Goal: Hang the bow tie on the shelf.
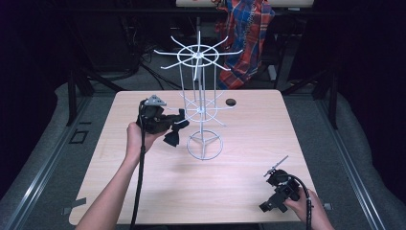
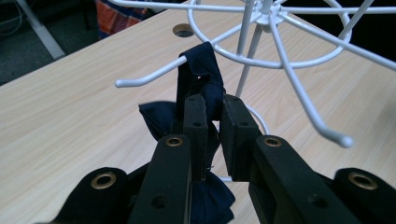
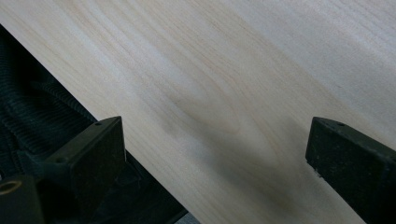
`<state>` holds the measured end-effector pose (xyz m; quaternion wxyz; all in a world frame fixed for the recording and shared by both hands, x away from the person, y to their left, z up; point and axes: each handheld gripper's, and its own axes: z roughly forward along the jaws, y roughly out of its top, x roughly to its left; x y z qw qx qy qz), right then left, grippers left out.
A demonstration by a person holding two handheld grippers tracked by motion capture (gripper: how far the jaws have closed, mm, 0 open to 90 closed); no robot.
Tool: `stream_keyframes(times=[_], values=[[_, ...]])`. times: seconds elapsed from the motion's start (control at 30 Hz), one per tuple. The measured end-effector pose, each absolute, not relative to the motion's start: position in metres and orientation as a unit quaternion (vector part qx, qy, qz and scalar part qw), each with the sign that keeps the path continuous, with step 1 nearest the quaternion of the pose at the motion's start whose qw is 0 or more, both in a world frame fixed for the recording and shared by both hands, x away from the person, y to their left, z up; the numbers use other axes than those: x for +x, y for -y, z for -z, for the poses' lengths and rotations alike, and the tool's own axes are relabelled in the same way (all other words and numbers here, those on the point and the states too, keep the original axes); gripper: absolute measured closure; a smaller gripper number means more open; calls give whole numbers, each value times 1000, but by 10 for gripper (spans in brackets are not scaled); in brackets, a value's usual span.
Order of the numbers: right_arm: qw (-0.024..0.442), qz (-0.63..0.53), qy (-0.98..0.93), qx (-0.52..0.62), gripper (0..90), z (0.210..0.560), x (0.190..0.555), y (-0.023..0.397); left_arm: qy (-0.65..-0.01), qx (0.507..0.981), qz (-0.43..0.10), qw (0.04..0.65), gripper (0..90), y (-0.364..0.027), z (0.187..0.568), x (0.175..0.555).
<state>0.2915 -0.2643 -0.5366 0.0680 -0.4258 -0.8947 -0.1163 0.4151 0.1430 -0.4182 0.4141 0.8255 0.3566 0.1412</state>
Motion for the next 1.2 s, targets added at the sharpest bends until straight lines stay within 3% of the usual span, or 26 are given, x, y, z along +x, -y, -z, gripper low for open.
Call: stream_keyframes(times=[1.2], values=[[68, 116, 892, -432, 45, 537, 291, 263, -351, 817, -168, 425, 766, -140, 438, 415]])
